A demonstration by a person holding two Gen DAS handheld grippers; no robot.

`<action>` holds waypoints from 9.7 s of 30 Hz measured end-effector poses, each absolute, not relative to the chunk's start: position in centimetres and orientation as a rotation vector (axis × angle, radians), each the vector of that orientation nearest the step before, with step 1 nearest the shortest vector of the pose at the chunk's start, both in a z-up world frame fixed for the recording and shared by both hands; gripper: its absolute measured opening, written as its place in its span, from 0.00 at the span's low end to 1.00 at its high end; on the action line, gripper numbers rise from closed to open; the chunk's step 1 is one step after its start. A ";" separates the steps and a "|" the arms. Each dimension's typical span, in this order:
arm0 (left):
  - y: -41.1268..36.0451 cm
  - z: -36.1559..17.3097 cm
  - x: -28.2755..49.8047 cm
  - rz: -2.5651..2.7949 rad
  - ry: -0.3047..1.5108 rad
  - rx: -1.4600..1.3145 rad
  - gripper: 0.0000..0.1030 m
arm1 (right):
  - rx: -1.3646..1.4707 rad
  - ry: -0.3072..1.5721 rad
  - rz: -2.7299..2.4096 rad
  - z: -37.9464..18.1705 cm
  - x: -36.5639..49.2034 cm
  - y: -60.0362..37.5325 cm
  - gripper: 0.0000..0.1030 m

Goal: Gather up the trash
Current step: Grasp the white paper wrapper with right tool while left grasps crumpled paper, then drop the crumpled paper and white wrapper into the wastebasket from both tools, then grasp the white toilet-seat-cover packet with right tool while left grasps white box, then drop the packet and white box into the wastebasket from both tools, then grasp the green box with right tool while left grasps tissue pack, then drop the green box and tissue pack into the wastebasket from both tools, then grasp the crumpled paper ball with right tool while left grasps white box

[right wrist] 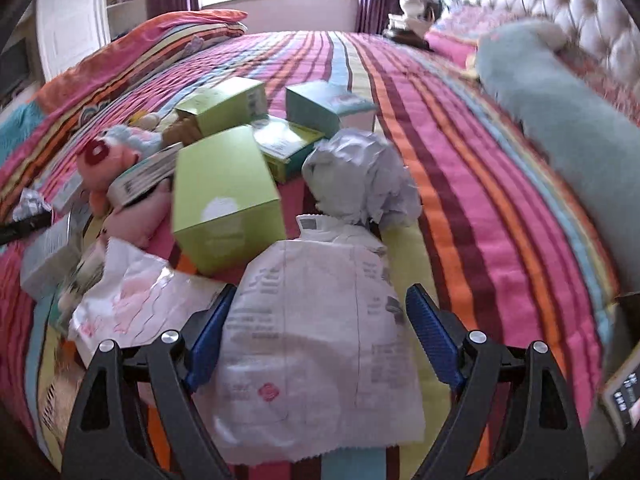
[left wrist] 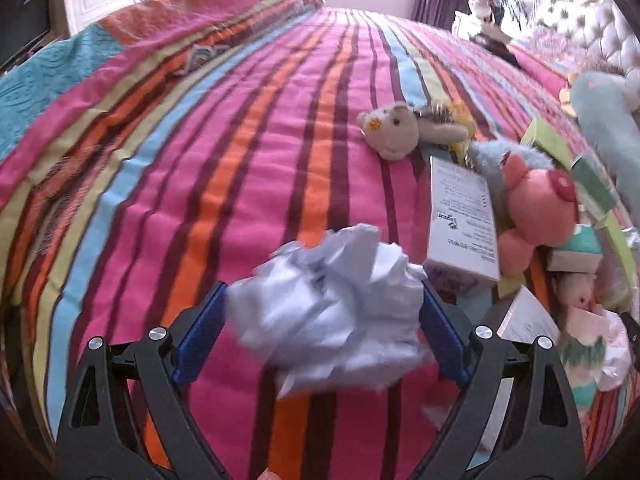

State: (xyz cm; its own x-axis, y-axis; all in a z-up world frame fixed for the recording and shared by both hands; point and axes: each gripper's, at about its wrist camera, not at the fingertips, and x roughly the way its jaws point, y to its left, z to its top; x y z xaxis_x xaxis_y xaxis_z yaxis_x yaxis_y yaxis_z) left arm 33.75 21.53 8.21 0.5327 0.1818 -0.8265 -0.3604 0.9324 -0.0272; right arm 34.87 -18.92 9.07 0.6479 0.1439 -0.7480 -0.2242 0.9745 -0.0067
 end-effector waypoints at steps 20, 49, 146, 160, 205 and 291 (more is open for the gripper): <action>19.1 14.2 21.2 0.248 0.706 -0.133 0.58 | 0.024 0.630 0.294 15.9 21.9 -23.0 0.64; 3.2 -12.4 -1.8 0.056 1.457 -0.168 0.87 | -0.207 1.326 0.467 -11.0 4.1 -12.2 0.68; 2.1 -12.9 -2.0 0.027 1.507 -0.118 0.73 | -0.347 1.347 0.471 -11.5 2.5 -11.6 0.72; 2.8 -12.5 -2.5 0.040 1.483 -0.168 0.88 | -0.281 1.342 0.414 -11.6 1.6 -14.6 0.80; 6.3 8.2 34.4 0.022 1.025 -0.172 0.88 | -0.478 0.810 0.548 11.3 38.4 -12.1 0.81; 11.1 10.4 7.7 0.131 0.854 -0.005 0.88 | -0.144 0.723 0.448 11.5 10.9 -20.0 0.78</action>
